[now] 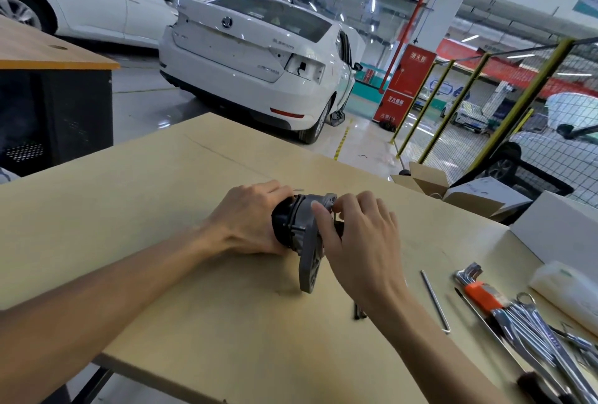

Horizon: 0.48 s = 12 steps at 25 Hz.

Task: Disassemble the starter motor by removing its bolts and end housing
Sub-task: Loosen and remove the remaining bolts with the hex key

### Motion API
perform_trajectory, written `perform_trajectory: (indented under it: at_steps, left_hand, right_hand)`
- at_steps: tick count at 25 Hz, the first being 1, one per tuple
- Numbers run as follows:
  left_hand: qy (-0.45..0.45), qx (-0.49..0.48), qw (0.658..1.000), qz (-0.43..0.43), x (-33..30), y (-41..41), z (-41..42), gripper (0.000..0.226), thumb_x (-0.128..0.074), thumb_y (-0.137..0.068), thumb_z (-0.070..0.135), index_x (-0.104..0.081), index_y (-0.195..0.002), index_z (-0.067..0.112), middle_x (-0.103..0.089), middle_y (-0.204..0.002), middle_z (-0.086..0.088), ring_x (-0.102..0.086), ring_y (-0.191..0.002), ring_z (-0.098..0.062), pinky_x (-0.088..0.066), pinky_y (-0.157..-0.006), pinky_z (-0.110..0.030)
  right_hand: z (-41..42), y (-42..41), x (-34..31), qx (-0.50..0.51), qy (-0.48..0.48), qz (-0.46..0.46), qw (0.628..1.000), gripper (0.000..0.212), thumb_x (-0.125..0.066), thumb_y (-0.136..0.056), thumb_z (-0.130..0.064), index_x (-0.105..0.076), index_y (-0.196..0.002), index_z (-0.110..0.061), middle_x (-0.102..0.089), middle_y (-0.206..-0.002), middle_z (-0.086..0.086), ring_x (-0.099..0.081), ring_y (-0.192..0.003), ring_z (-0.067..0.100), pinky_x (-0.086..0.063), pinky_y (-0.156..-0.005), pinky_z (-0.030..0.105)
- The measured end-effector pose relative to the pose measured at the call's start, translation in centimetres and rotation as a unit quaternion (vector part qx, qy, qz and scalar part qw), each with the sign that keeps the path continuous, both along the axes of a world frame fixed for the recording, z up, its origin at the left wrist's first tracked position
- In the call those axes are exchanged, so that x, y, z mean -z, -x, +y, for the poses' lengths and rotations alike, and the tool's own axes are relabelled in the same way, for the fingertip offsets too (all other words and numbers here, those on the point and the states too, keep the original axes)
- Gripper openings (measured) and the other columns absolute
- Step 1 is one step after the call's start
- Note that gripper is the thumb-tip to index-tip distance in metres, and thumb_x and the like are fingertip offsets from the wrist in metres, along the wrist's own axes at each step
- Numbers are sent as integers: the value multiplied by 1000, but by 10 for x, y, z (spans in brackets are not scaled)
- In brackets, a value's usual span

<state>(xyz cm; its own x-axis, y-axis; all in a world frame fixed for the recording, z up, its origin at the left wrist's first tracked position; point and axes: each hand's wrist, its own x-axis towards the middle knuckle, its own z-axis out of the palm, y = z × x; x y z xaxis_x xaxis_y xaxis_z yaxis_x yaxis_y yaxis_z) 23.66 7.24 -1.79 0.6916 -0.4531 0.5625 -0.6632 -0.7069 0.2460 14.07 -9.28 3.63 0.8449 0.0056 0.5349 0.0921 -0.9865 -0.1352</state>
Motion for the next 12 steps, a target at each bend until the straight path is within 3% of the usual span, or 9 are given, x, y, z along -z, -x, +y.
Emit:
perform_trajectory:
  at_steps: [3, 5, 9, 12]
  left_hand:
    - [-18, -4, 999, -27, 1, 3, -2, 70, -76, -59, 64, -52, -114, 27, -57, -102, 12, -56, -87, -11, -41, -70, -24]
    - [-13, -6, 999, -39, 1, 5, -3, 67, -76, -56, 60, -53, -109, 27, -58, -97, 11, -58, -86, -13, -35, -67, -22]
    - [-13, -16, 999, -32, 2, 4, -4, 67, -75, -55, 59, -55, -111, 28, -58, -101, 10, -58, -90, -14, -36, -67, -23]
    - [48, -17, 999, 4, -1, 6, -2, 68, -68, -53, 61, -59, -111, 28, -59, -96, 13, -57, -83, -12, -37, -65, -23]
  right_hand:
    - [-9, -1, 2, -3, -6, -32, 999, 40, -39, -98, -50, -61, -93, -18, -56, -89, -2, -51, -89, 23, -34, -82, 35]
    - [-16, -4, -1, 5, -46, -11, 999, 46, -35, -95, -59, -60, -103, -21, -57, -100, -4, -50, -98, 20, -34, -87, 34]
    - [-25, -7, -1, -40, -106, 95, 989, 85, -26, -77, -84, -44, -139, -29, -45, -137, -5, -40, -125, 13, -29, -105, 32]
    - [-25, 6, 14, -69, -170, 81, 980, 110, -44, -61, -95, -17, -151, -37, -24, -147, -17, -34, -133, 7, -34, -111, 38]
